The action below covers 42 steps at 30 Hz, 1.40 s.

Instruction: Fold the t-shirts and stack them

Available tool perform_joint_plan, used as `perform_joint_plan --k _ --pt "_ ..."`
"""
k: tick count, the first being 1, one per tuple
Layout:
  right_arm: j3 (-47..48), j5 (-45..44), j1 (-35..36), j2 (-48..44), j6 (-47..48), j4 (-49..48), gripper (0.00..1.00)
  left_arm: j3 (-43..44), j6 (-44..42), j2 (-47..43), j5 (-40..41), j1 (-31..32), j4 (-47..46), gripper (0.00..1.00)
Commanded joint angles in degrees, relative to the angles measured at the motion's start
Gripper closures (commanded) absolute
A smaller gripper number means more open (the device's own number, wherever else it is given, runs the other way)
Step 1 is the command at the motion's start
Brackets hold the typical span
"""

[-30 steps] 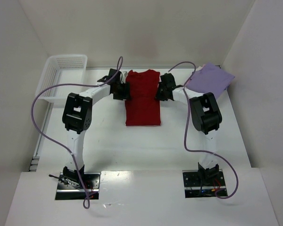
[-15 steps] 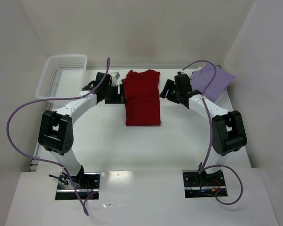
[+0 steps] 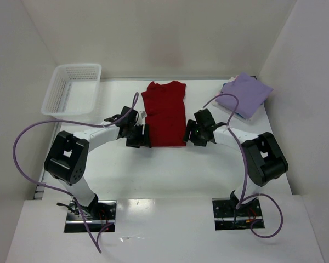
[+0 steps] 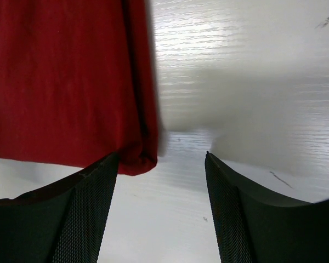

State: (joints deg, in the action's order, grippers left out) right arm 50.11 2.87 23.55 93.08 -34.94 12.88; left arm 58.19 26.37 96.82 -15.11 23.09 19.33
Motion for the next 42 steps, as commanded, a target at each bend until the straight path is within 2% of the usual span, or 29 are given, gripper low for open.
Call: perform_joint_plan --k 1,7,15,28,36,42 --pt "-1.2 0.3 0.7 -2.4 -1.9 -3.2 0.3 -0.4 1.8 -2.2 -1.0 1.3 -2.9 0.26" --pt "-1.2 0.3 1.2 -2.4 -1.9 -4.3 0.3 -0.4 1.8 0.3 -0.4 1.3 -4.0 0.26" --pt "-1.9 2.0 1.2 -1.2 -3.6 -6.5 0.36 1.3 2.4 4.1 -0.4 1.3 -5.1 0.28" --pt "-1.9 2.6 1.2 1.3 -3.6 -7.0 0.47 1.3 3.5 5.1 3.2 1.3 -5.3 0.31" --pt "-3.0 2.1 1.2 1.8 -4.6 -8.1 0.57 1.3 4.0 6.8 3.2 1.3 -6.4 0.35" --pt "-3.5 2.0 1.2 2.4 -4.6 -8.7 0.6 1.3 4.6 7.9 2.2 1.3 -7.6 0.43"
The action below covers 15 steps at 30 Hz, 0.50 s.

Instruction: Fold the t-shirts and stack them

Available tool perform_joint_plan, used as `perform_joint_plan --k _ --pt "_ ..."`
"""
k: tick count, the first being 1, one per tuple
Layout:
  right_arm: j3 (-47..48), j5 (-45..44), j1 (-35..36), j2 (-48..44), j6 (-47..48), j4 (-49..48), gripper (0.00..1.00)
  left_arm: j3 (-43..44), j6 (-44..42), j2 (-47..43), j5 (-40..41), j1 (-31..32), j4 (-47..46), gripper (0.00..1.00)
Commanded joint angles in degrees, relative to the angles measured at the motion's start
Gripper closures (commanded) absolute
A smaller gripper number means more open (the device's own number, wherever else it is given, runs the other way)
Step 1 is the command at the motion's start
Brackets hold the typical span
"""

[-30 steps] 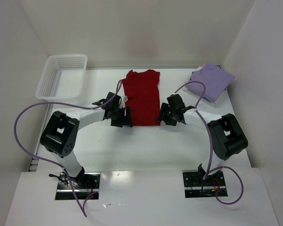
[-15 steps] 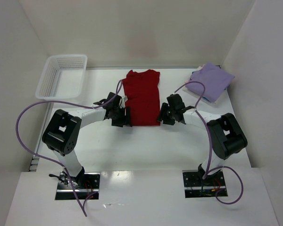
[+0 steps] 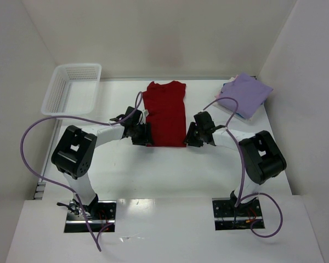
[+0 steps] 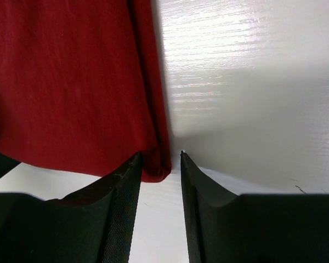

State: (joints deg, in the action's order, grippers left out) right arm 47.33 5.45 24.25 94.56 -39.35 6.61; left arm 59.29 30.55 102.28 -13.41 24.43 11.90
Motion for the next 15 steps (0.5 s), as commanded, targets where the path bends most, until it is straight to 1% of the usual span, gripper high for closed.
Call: perform_joint_plan --k 1,4,5,7,8,9,11,12,14,15 --pt "-0.7 -0.5 0.5 0.9 -0.7 -2.4 0.6 0.2 0.4 2.5 0.0 0.0 -0.2 0.45" --pt "-1.3 0.0 0.5 0.9 -1.3 -3.8 0.65 0.2 0.4 3.0 0.0 0.0 -0.2 0.53" --pt "-1.3 0.0 0.5 0.9 -1.3 -3.8 0.65 0.2 0.4 3.0 0.0 0.0 -0.2 0.53" --pt "-1.3 0.6 0.5 0.9 -2.0 -4.4 0.65 0.2 0.4 3.0 0.0 0.0 -0.2 0.57" --pt "-1.3 1.1 0.5 0.9 -2.0 -4.4 0.67 0.2 0.4 3.0 0.0 0.0 -0.2 0.57" --pt "-1.3 1.1 0.5 0.9 -2.0 -4.4 0.72 0.2 0.4 3.0 0.0 0.0 -0.2 0.57" --pt "-1.3 1.1 0.5 1.4 -2.6 -4.9 0.77 0.2 0.4 3.7 0.0 0.0 0.5 0.6" --pt "-1.3 1.1 0.5 1.4 -3.1 -4.9 0.83 0.2 0.4 3.7 0.0 0.0 0.5 0.63" --pt "-1.3 1.1 0.5 1.4 -3.1 -4.9 0.88 0.2 0.4 4.2 -0.6 0.0 0.5 0.67" --pt "-1.3 1.1 0.5 1.4 -3.6 -4.9 0.94 0.2 -0.1 4.2 -0.6 0.0 0.5 0.7"
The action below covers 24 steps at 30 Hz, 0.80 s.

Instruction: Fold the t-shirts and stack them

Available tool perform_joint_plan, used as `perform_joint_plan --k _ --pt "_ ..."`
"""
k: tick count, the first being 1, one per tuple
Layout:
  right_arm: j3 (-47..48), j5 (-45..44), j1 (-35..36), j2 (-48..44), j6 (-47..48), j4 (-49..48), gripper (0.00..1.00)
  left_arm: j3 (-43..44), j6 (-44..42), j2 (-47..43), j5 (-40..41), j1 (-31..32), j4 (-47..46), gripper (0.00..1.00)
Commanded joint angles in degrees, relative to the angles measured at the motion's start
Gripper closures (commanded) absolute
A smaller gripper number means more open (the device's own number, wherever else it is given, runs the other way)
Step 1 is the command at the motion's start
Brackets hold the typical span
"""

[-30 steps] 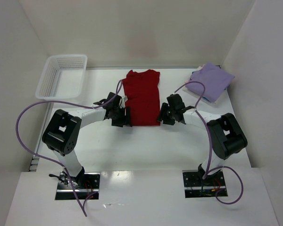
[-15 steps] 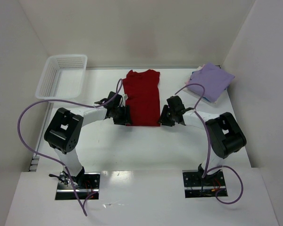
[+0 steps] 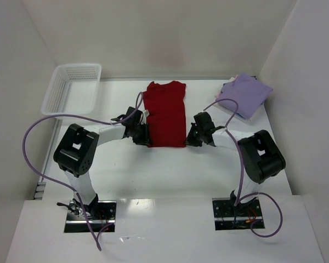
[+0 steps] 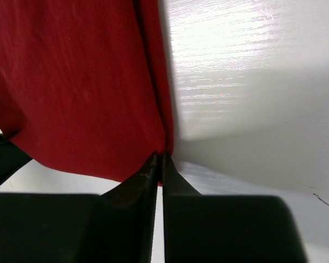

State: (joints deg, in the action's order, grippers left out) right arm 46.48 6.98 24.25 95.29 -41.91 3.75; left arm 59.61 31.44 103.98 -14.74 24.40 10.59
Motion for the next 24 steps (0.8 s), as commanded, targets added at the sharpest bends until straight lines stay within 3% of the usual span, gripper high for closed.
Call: perform_joint_plan --k 1,6,9,24 --pt "-0.4 -0.4 0.5 0.7 -1.1 -2.1 1.0 -0.1 -1.0 2.5 0.2 0.0 1.8 0.76" --pt "-1.0 -0.4 1.6 0.2 -1.6 -0.8 1.0 0.5 -2.3 2.5 -0.3 0.0 3.7 0.94" --pt "-1.0 -0.4 1.6 -1.3 -1.6 -0.2 1.0 0.5 -2.3 1.5 0.3 0.0 5.0 1.0" --pt "-5.2 -1.0 3.8 -14.9 -2.8 8.4 1.0 -5.4 1.1 -15.5 1.4 1.3 14.8 1.0"
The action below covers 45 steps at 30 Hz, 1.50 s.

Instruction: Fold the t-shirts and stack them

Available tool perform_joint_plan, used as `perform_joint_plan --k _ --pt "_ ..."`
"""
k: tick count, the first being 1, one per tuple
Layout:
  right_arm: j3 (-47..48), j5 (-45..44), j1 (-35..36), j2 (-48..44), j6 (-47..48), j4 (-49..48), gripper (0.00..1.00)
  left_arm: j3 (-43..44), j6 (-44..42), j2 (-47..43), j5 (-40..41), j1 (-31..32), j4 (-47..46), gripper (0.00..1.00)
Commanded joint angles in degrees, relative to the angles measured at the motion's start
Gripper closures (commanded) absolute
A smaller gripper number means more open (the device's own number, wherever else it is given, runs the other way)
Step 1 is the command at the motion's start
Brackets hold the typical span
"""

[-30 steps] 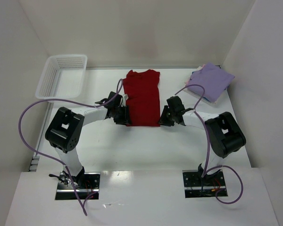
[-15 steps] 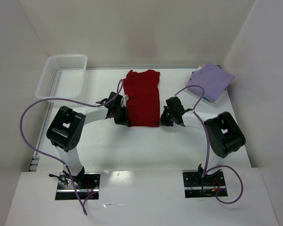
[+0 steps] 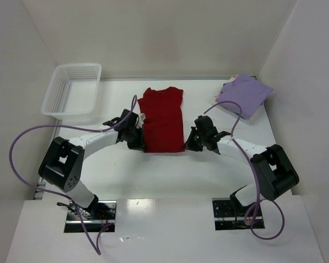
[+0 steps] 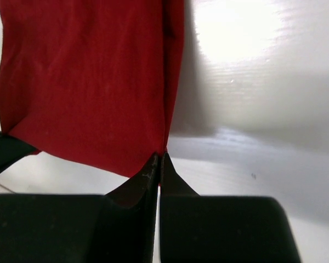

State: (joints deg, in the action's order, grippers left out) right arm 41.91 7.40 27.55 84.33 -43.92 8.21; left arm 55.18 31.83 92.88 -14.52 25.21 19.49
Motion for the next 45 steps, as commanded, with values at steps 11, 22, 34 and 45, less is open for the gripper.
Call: perform_joint_plan --k 11,22,34,45 --pt "8.9 -5.1 1.5 -16.2 0.0 14.0 1.0 8.2 -0.2 -18.3 7.9 0.7 17.3 1.0" --pt "24.6 -6.2 -2.4 -3.0 6.2 10.2 1.0 20.4 -4.1 -6.6 12.1 -3.9 15.5 1.0" --pt "39.9 -3.9 -6.1 15.1 9.2 6.7 1.0 33.3 -10.5 9.0 8.4 -11.0 14.4 1.0" --pt "51.0 -1.8 -8.3 29.4 9.7 5.4 1.0 44.8 -11.1 22.1 7.8 -12.6 14.3 1.0"
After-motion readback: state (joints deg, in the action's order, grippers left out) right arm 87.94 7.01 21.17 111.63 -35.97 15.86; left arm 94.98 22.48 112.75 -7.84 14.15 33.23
